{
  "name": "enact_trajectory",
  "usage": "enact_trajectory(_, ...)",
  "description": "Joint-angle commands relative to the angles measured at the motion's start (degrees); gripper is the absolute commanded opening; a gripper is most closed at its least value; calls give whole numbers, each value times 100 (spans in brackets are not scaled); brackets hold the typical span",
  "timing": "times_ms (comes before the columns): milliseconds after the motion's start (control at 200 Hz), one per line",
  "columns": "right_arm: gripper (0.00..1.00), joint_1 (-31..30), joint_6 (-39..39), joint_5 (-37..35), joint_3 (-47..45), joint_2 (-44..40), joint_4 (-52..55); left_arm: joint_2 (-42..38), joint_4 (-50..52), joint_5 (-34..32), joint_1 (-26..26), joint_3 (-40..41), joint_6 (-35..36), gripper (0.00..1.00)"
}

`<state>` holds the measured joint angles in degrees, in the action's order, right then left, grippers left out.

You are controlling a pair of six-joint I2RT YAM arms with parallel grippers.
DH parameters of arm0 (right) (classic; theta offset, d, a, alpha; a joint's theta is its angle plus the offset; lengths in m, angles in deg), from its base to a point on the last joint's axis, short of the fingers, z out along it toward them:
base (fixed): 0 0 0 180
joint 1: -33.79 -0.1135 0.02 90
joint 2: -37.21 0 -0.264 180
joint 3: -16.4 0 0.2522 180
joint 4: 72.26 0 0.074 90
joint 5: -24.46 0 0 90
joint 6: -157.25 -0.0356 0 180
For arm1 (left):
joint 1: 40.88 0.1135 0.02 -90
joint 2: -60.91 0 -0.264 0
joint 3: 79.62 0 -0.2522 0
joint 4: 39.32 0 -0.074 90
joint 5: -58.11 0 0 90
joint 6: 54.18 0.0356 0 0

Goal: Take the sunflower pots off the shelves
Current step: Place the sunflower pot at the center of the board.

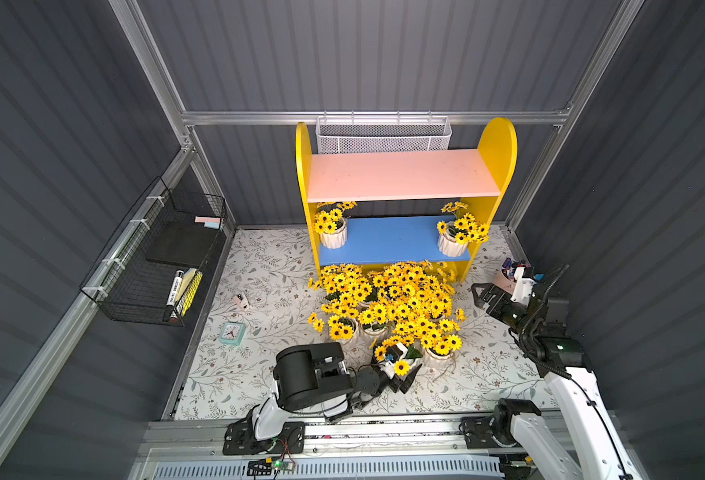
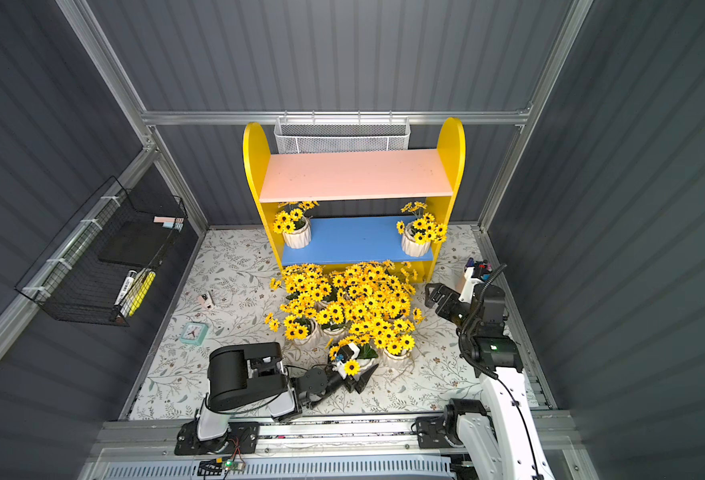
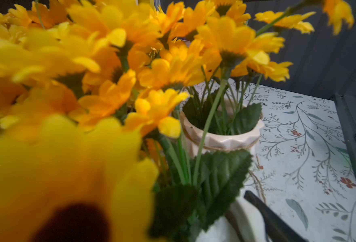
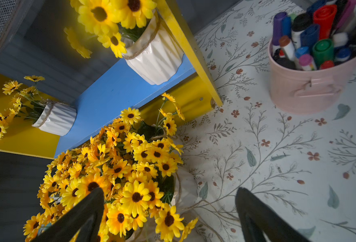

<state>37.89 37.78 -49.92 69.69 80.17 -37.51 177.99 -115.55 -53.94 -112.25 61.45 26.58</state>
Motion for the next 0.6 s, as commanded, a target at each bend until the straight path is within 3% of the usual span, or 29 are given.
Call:
enact_trajectory(0, 99, 20, 42, 3, -68, -52, -45, 91, -331, 38, 42, -247, -192, 0)
enact_trajectory(115, 99, 15, 43, 43, -76, -94, -39, 126, -250, 9, 39, -335, -229, 12)
enact_trajectory(165, 99, 17, 46, 27, -85, -119, -35, 129, -161, 82, 38, -426, -102, 30)
enact_trajectory(225, 99, 21, 50, 20, -92, -131, -40, 66, 162, 105, 44, -535, -83, 41)
enact_trajectory(250, 99, 21, 49, 20, -90, -135, -39, 45, 298, 120, 45, -576, -100, 54)
enact_trajectory(290, 99, 21, 50, 29, -76, -151, -24, 20, 452, 106, 42, -622, -93, 84)
enact_trajectory(330, 99, 17, 61, 40, -68, -170, -10, -46, 626, 42, 43, -649, -85, 98)
enact_trajectory(595, 99, 19, 45, 1, -92, -262, -3, -805, 2131, -120, 36, -771, -226, 99)
